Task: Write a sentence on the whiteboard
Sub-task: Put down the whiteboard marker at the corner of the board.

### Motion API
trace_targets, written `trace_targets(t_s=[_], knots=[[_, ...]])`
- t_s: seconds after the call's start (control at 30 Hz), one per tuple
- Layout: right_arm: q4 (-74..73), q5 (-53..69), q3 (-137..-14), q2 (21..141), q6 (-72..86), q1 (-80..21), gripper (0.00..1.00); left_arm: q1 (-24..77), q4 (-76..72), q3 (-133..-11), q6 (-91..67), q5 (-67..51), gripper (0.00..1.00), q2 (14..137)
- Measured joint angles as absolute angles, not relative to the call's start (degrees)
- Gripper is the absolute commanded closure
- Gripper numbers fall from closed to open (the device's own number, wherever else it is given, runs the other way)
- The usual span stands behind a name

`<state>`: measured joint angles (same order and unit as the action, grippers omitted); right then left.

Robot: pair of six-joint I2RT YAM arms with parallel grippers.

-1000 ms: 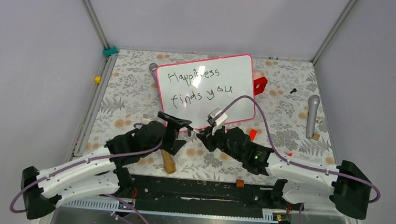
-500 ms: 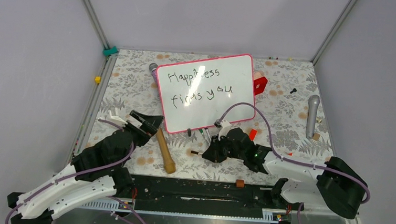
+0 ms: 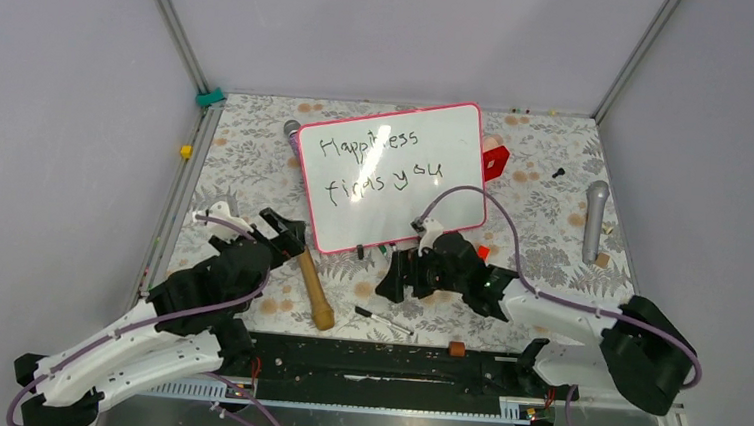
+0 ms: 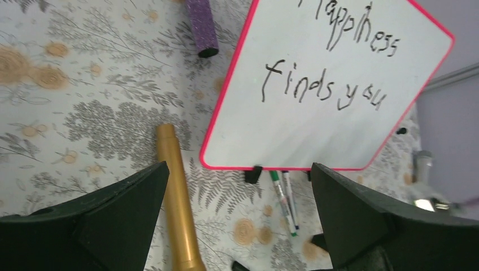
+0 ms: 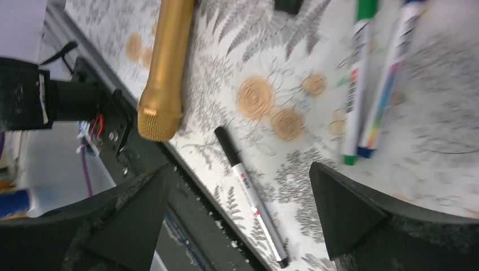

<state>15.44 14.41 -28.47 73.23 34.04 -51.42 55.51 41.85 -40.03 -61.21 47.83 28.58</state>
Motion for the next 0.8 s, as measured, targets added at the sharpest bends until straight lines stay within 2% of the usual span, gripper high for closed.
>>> trace_targets(t_s=[0.27, 0.4, 0.53, 0.67, 0.8], knots=[[-0.58, -2.26, -35.57, 56.31, 24.05, -45.78, 0.0, 55.51, 40.86, -40.05, -54.63, 54.72, 0.01, 34.74], [-4.86, -11.66, -37.04, 50.59, 19.86, -38.61, 0.01, 55.51, 35.35, -39.99, -45.25, 58.35, 0.01, 39.22], [-2.46, -19.77, -33.76, 46.26, 15.57, -32.69, 0.01, 55.51, 22.76, -38.15, -31.18, 64.01, 0.01, 44.84], [3.51, -22.11, -27.29, 44.12, 11.55, -28.49, 0.01, 53.95, 2.63, -28.93, -16.03, 65.84, 0.01, 46.94], [5.52, -21.8, -26.35, 48.88, 9.45, -21.85, 0.0, 42.85, -8.97, -20.51, -7.9, 58.11, 0.01, 45.43]])
